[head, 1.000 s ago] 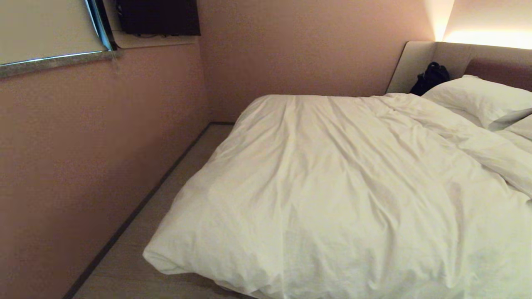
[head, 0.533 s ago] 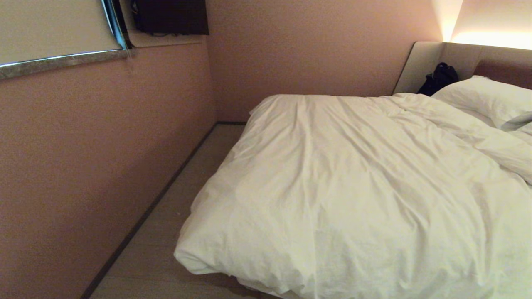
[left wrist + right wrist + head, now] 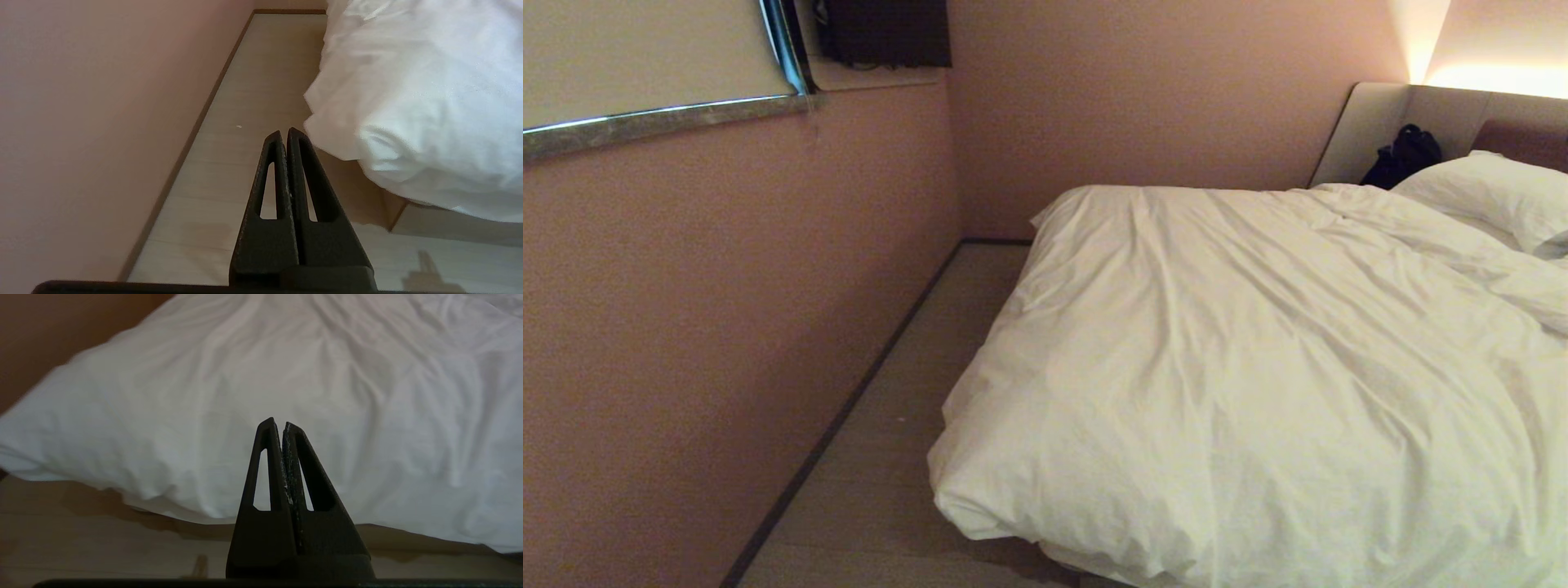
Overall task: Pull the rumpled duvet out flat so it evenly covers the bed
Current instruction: Flatten the corners of the folded blanket
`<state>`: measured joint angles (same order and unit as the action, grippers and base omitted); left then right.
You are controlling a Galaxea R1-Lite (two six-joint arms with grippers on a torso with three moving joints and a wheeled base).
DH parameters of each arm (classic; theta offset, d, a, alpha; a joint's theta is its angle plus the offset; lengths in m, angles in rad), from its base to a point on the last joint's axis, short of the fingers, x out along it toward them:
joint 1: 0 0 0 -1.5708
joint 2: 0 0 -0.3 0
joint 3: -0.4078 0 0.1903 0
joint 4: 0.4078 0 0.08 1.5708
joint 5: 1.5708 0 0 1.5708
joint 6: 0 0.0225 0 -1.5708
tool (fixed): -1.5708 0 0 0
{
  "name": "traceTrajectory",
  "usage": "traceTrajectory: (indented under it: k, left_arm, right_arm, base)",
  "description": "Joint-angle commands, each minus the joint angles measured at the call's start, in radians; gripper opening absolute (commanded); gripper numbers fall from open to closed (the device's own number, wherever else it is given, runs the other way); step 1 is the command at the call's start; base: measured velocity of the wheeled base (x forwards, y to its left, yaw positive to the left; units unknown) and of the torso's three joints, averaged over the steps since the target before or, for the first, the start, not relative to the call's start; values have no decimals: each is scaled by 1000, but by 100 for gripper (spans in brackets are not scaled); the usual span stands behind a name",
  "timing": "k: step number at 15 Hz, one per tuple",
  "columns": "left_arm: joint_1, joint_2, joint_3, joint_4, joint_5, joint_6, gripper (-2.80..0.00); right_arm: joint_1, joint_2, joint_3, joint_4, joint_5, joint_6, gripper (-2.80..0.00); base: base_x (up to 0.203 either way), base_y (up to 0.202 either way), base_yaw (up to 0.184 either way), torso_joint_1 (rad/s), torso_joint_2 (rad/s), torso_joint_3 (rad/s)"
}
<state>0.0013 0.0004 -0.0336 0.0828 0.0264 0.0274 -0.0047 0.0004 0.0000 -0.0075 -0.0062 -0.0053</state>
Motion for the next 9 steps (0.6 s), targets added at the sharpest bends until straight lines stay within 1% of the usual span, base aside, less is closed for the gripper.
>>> traceTrajectory:
  k: [1, 7, 9]
  left_arm:
    - [0, 1, 0, 0, 1, 2, -280]
    - [0, 1, 0, -3, -1, -3, -280]
    - [0, 1, 0, -3, 0, -7, -280]
  right_arm:
    - [0, 0, 0, 0, 0, -1, -280]
    - [0, 0, 0, 0, 0, -1, -280]
    - [0, 0, 0, 0, 0, -1, -280]
  base:
    - [0, 197, 1, 2, -2, 1]
    - [0, 197, -1, 2, 1, 2]
    - [0, 130, -3, 1, 3, -1]
